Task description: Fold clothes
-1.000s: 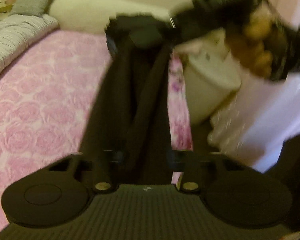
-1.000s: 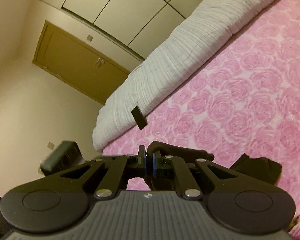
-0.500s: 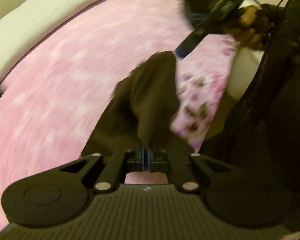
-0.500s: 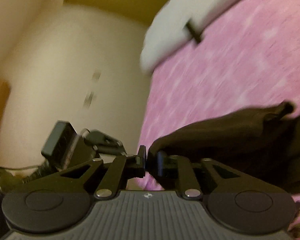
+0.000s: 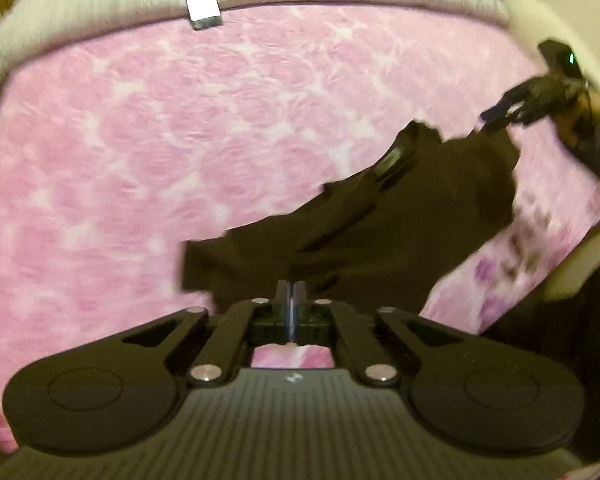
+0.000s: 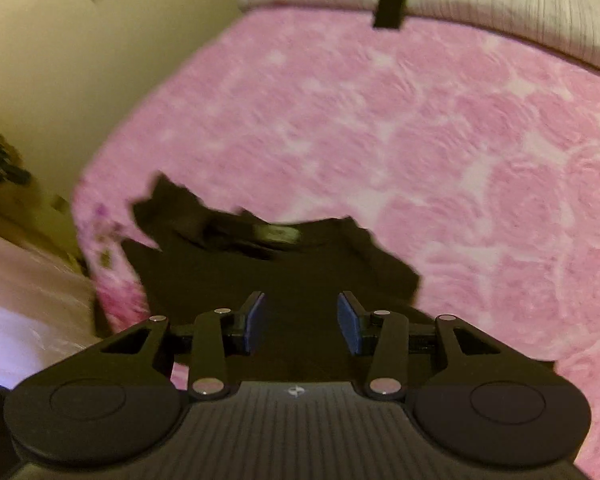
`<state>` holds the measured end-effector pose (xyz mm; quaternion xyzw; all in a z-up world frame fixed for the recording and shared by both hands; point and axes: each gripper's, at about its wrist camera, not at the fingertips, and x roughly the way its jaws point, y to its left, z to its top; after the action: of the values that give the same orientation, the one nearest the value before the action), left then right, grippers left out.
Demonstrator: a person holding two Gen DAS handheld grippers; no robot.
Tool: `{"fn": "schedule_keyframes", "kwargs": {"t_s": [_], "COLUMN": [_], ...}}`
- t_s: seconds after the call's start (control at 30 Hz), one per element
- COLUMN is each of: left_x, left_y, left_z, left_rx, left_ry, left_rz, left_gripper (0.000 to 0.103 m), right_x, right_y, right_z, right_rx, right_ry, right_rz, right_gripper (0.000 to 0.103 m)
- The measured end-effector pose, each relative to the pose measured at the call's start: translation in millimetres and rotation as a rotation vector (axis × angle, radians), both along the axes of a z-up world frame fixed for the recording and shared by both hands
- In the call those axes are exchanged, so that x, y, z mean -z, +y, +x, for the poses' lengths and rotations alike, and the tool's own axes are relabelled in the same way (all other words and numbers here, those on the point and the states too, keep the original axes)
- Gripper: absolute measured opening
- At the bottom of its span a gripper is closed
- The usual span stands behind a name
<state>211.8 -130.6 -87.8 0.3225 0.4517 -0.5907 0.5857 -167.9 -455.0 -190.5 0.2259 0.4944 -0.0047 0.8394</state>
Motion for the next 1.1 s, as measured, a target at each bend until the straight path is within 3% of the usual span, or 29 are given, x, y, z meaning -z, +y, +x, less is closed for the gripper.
{"fn": "schedule_keyframes", "kwargs": {"t_s": [0.07,0.13,0.17,0.23,0.3,0.4,0.53,0.67,0.8,0.97,1.07,1.1], "left_x": [30.9,67.4,85.7,120.6,148.4,177.0,201.2,216.9,211.1,213.7,211.9,214.0], "left_y": [-13.2,-25.7,-32.0,-45.2,-57.0,-73.5,-87.3,-69.0,-47.2,-50.9,-52.1,-48.4], "left_z": [3.3,6.9,8.7,6.7,6.0,2.0,-17.2,-6.3,0.4,-1.7,-8.9,-6.7], "left_rx": [-0.017,-0.046,-0.061,-0.079,-0.077,-0.053,0.123,0.003,-0.126,-0.172,-0.151,-0.171], "left_ry": [0.059,0.137,0.176,0.231,0.24,0.211,0.09,0.251,0.409,0.587,0.456,0.464], "left_rz": [-0.023,-0.027,-0.029,-0.014,0.009,0.031,0.075,0.127,0.062,0.067,0.114,0.132], "left_gripper": [0.019,0.028,0.029,0.034,0.043,0.044,0.036,0.037,0.04,0.056,0.056,0.056], "right_x": [6.4,7.2,8.9,12.8,19.4,29.1,48.4,63.5,73.4,78.2,76.2,75.2], "right_y": [-4.6,-2.1,-1.9,-2.0,-0.4,2.4,1.9,-4.1,-14.8,-24.5,-27.1,-27.2], "right_z": [8.0,13.4,17.7,26.9,34.5,44.6,54.5,58.0,55.9,50.3,46.3,44.7], "right_rx": [0.0,-0.008,-0.019,-0.044,-0.098,-0.186,-0.285,-0.347,-0.348,-0.359,-0.371,-0.378], "right_ry": [0.023,0.023,0.028,0.041,0.068,0.109,0.143,0.164,0.167,0.163,0.155,0.151], "right_rz": [-0.026,-0.052,-0.064,-0.088,-0.115,-0.165,-0.23,-0.282,-0.274,-0.25,-0.244,-0.244], "right_gripper": [0.045,0.057,0.064,0.064,0.064,0.064,0.064,0.064,0.064,0.064,0.064,0.064]}}
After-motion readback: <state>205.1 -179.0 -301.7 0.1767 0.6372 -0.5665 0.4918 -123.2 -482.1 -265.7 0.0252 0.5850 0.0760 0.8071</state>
